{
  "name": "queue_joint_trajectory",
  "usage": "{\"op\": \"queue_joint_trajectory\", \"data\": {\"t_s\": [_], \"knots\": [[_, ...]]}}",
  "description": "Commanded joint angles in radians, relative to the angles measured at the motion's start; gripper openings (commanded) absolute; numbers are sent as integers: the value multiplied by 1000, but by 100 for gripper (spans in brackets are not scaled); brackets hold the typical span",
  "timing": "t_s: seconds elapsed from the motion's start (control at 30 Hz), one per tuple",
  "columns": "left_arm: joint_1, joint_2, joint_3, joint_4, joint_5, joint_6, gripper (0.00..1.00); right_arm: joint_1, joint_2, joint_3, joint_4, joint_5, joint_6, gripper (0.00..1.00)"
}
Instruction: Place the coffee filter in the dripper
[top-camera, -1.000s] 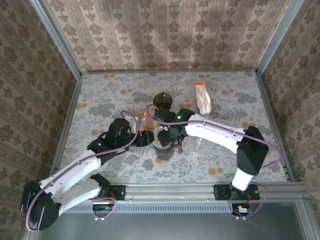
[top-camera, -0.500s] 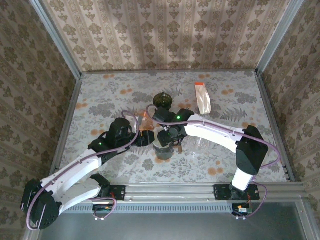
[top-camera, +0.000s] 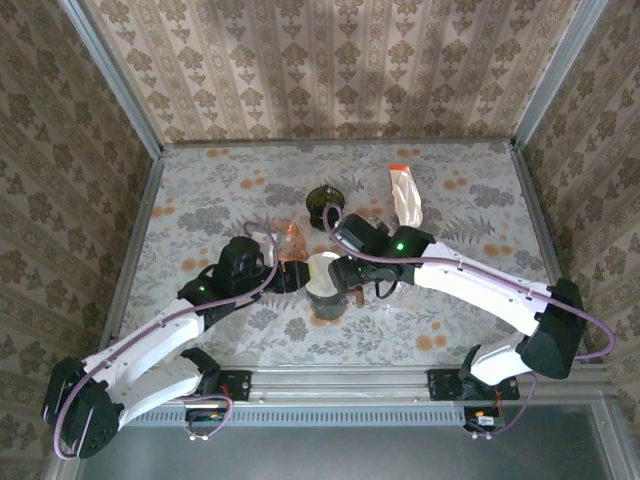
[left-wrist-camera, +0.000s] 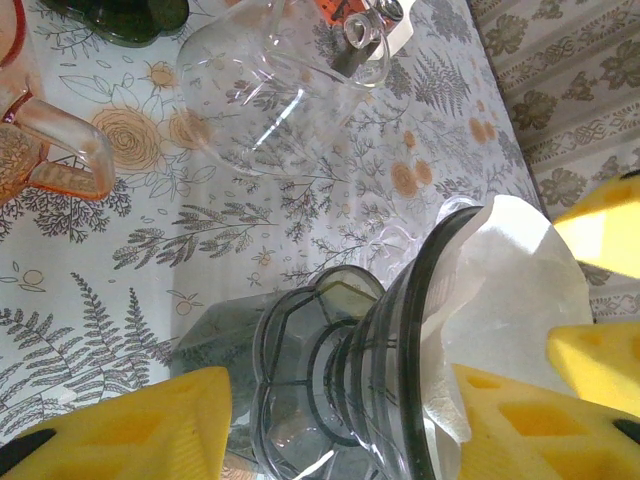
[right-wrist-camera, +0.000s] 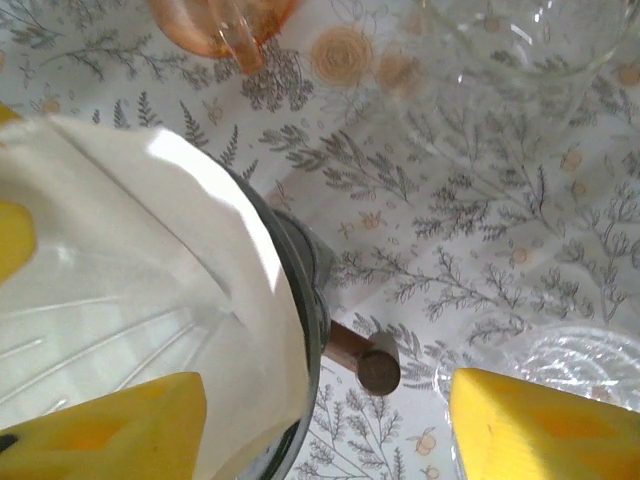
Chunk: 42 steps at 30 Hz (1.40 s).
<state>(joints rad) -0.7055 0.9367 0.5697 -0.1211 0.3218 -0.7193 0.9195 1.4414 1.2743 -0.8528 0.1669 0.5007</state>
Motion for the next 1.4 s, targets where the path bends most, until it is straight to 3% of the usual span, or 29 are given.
{"op": "queue_joint_trajectory", "data": {"t_s": [0.0, 0.2, 0.27, 0.33, 0.5, 0.63, 0.77, 1.1, 1.37], "knots": [[2, 11, -13, 8, 11, -12, 56, 7, -16, -28, 15, 23, 16, 63], [2, 14, -11, 5, 10, -12, 56, 9, -24, -39, 40, 37, 10, 41], [2, 15, -11, 5, 10, -11, 56, 9, -22, -39, 44, 36, 11, 40], [2, 15, -11, 6, 10, -12, 56, 9, -20, -37, 45, 34, 10, 42], [2, 14, -14, 9, 10, -15, 56, 12, -44, -30, 50, 43, 16, 64], [2, 15, -14, 11, 10, -16, 56, 15, -110, -52, 62, 44, 36, 65], [1, 14, -16, 11, 10, -14, 56, 28, -138, -90, 78, 40, 52, 60], [3, 17, -18, 11, 6, -16, 56, 38, -126, -131, 89, 42, 71, 56], [-1, 13, -6, 12, 5, -19, 59, 38, -201, -115, 83, 99, 67, 69]]}}
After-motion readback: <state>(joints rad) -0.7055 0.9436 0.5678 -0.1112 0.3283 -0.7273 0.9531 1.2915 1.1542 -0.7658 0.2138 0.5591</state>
